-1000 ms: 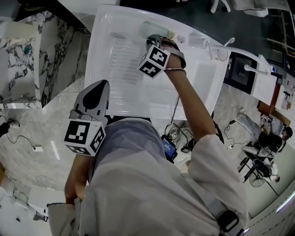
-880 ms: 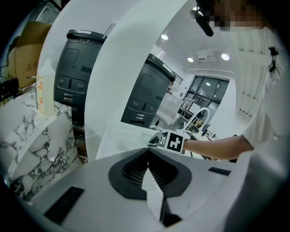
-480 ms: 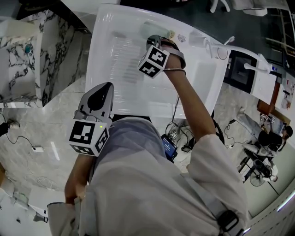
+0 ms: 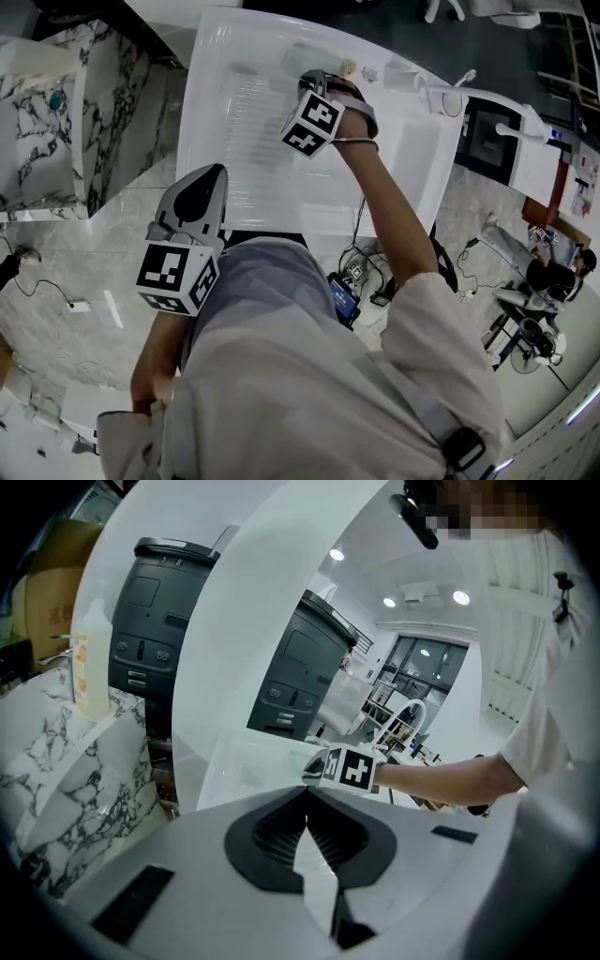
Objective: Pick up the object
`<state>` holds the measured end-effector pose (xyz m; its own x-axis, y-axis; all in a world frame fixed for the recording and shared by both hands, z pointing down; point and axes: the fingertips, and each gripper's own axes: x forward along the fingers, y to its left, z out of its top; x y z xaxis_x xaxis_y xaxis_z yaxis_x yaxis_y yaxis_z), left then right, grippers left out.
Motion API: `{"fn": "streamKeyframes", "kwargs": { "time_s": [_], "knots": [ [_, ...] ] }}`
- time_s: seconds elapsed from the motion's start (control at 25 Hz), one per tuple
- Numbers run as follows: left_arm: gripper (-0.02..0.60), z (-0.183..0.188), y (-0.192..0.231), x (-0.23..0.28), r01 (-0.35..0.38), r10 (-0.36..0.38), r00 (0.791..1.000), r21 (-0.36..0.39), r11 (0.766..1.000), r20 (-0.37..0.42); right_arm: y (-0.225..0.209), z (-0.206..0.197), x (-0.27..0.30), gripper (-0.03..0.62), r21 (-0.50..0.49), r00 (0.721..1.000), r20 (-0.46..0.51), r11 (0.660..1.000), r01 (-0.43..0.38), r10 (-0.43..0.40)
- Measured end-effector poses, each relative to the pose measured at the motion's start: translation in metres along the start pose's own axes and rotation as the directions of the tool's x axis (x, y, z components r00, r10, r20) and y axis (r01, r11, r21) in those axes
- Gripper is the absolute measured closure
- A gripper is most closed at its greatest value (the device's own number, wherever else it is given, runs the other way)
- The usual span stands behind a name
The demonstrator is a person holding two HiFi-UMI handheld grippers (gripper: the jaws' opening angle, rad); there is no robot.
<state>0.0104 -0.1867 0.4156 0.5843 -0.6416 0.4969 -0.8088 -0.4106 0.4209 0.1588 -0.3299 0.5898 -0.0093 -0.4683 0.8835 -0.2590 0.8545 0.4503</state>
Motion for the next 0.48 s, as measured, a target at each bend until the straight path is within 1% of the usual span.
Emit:
{"fn": "streamKeyframes", "kwargs": {
  "time_s": [0.2,0.36,0.48],
  "knots": [
    [0.575,0.0027,0.0030,-0.0021,0.006,-0.006,1.000,0.010,1.000,0.001,0.0024,0.0000,-0.0009,0.553,0.010,1.000,-0.006,1.000,-0.001,0.002],
    [0.575,0.0041,0.0020,-0.0030,0.003,-0.004,1.000,0.070,0.998,0.002,0.0010,0.0017,-0.0041,0.553,0.044,1.000,-0.003,0.999,0.008,-0.007],
    [0.575,0.0022,0.0019,-0.0022,0.021,-0.021,1.000,0.052,0.998,-0.005,0.0031,0.0024,-0.0070,0.553,0.059,1.000,-0.004,0.998,0.004,-0.004]
  ]
}}
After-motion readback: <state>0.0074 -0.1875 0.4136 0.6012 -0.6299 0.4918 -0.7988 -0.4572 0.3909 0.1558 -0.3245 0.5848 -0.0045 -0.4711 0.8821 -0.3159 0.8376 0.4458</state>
